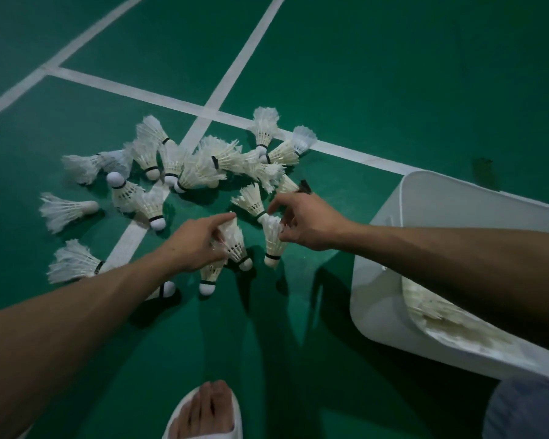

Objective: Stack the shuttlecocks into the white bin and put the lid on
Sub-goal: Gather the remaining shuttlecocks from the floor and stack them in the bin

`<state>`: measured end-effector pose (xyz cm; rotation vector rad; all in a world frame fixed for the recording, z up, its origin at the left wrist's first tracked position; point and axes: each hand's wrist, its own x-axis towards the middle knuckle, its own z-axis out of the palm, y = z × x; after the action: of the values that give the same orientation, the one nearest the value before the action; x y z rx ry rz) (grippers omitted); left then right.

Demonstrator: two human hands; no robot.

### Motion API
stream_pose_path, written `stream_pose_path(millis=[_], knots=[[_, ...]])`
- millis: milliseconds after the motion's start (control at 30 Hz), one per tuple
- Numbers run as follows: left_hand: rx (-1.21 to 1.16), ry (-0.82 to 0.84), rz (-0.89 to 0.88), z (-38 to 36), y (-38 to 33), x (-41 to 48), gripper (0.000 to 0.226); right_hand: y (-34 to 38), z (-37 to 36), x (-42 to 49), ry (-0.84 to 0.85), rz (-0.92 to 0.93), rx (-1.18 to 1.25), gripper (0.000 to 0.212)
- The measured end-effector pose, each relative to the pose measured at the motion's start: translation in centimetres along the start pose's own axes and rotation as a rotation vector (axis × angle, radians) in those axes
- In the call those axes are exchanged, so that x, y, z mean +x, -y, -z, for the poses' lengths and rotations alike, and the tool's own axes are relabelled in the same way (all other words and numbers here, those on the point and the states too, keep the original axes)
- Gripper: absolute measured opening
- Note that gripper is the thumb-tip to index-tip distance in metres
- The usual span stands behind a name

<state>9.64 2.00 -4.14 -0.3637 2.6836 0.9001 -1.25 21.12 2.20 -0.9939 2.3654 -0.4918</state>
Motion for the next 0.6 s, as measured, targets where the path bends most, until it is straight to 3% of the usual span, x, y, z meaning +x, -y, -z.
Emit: stream_pose_path(millis=[133, 300, 500, 600], knots=[[0.227, -0.114, -0.002, 0.4, -0.4, 0.6, 0.077, -0.8, 0.4, -1.2, 0.012, -0.004, 0.004, 0.043], [0.001, -0.067, -0.046, 0.2, -1.6, 1.0, 0.071, -1.2, 1.1, -1.3, -0.027, 0.003, 0.012, 0.042], [0.062, -0.123, -0.146, 0.0, -1.3, 1.2, 0.073, -1.2, 1.4, -0.8, -0.043, 0.008, 0.029, 0.043], [0.065, -0.092, -0.040, -0.5, -1.7, 1.5, 0.061, -2.1, 1.5, -1.0, -0.057, -0.010, 0.047, 0.043]])
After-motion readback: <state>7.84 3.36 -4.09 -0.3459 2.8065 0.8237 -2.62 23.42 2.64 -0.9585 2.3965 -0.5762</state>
